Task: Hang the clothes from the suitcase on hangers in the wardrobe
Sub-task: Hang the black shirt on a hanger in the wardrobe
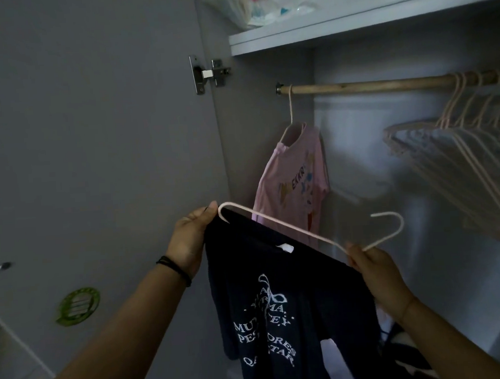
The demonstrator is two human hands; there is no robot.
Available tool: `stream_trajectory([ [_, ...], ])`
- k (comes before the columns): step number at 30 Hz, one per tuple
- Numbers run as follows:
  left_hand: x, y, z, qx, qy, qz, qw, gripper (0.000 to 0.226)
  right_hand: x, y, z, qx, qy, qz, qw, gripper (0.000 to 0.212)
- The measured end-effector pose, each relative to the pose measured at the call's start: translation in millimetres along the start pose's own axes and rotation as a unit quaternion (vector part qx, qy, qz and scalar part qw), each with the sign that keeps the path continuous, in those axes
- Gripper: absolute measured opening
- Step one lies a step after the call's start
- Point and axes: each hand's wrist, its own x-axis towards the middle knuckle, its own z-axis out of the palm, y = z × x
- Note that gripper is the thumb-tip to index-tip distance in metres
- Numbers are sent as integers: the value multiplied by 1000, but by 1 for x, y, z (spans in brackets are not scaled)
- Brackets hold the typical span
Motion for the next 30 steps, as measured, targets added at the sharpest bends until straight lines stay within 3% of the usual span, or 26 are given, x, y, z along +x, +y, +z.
stream_trajectory([
  [4,-4,3,8,44,19,24,999,23,1,-10,-10,-62,5,-16,998,39],
  [9,-12,15,24,46,-12,55,997,23,9,-17,-12,-188,-3,-60,980,45],
  [11,-11,16,30,118,-41,60,990,29,11,-24,-7,-231,-22,-93,968,44],
  [16,-16,4,53,338,-153,100,923,36,24,-70,12,-261,-76,-172,947,41],
  [21,-14,-14,53,364,-170,111,909,55,33,-98,19,-288,-101,-199,931,44],
  [25,-8,-18,30,471,-178,166,848,56,42,-102,6,-262,-88,-195,941,44],
  [30,-11,-14,26,389,-182,137,892,22,42,-103,-10,-223,-118,-184,950,39],
])
